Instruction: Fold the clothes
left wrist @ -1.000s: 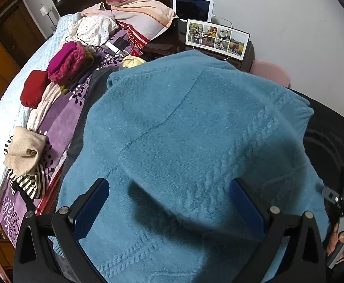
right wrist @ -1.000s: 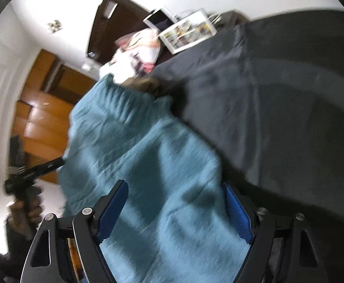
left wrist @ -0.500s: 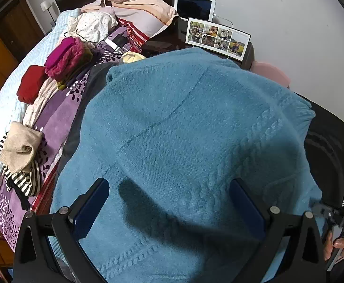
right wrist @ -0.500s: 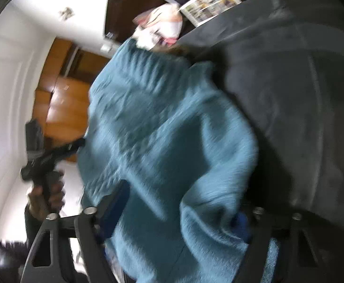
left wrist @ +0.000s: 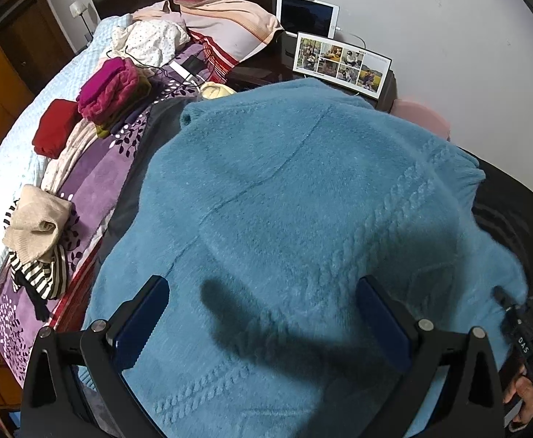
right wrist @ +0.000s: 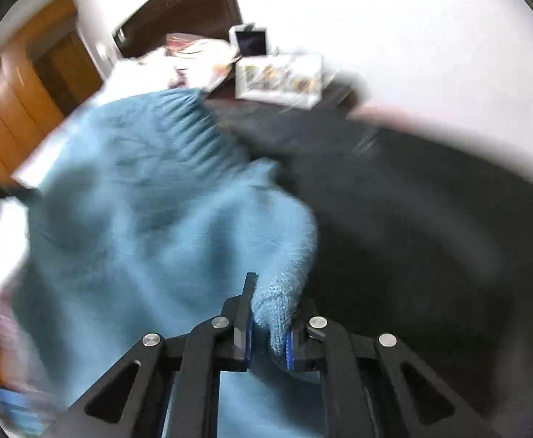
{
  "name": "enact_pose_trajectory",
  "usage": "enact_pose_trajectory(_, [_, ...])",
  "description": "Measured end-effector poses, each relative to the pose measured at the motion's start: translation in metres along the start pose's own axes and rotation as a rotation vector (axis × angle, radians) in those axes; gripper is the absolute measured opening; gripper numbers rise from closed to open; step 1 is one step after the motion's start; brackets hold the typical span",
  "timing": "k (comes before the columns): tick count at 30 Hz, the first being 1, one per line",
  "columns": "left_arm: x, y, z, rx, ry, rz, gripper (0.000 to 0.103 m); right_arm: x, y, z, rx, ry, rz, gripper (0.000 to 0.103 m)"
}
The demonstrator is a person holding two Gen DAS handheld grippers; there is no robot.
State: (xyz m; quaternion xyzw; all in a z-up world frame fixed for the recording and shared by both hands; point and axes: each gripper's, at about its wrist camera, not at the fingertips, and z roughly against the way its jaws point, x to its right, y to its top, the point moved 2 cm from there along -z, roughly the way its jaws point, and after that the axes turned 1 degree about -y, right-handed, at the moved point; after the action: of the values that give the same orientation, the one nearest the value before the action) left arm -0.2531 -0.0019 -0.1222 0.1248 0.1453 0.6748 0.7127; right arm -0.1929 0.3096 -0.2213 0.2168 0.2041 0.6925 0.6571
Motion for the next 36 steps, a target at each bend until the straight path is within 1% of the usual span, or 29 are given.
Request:
enact_pose_trajectory(2, [-0.002,-0.003,0.005,0.006,0.000,0.005,0.103,-0.006,0.001,0.020,0.097,-0.197,0.130,0.012])
enact_pose_trajectory(5, [-0.004,-0.007,0.014,0.015,-0.001,0.011,0.103,-0.014,0.001,0.046,0.221,-0.370,0.223,0.012])
enact_pose_trajectory(7, [-0.004,-0.011,0.022,0.026,-0.002,0.011,0.103,-0.019,0.004,0.067,0.310,-0.445,0.257,0.012])
enact_pose_trajectory(10, [-0.006,-0.017,0.033,0.041,-0.003,0.016,0.103,-0.022,0.015,0.108,0.455,-0.501,0.254,0.012])
enact_pose_trajectory(13, [-0.012,-0.025,0.049,0.061,-0.009,0.032,0.103,-0.034,0.030,0.154,0.621,-0.552,0.272,0.012])
enact_pose_trajectory(18, [-0.022,-0.040,0.079,0.103,-0.022,0.069,0.103,-0.049,0.059,0.227,0.847,-0.578,0.251,0.012])
enact_pose_trajectory(20, [-0.026,-0.048,0.094,0.127,-0.022,0.080,0.103,-0.054,0.060,0.261,0.945,-0.597,0.248,0.012])
enact_pose_trajectory(24, [-0.030,-0.062,0.126,0.179,-0.035,0.103,0.103,-0.055,0.056,0.321,1.091,-0.604,0.229,0.012])
enact_pose_trajectory(27, [-0.031,-0.073,0.149,0.215,-0.046,0.117,0.103,-0.038,0.044,0.365,1.145,-0.563,0.176,0.012])
enact_pose_trajectory(30, [-0.025,-0.082,0.164,0.240,-0.060,0.121,0.103,-0.018,0.028,0.392,1.163,-0.587,0.163,0.012])
enact_pose_trajectory(32, [-0.014,-0.089,0.168,0.240,-0.069,0.115,0.103,0.001,0.019,0.399,1.129,-0.587,0.159,0.012])
enact_pose_trajectory(34, [0.000,-0.094,0.169,0.230,-0.083,0.106,0.103,0.024,0.003,0.398,1.061,-0.589,0.154,0.012])
enact_pose_trajectory(36, [0.018,-0.099,0.167,0.215,-0.104,0.089,0.103,0.046,-0.017,0.396,0.982,-0.611,0.147,0.012])
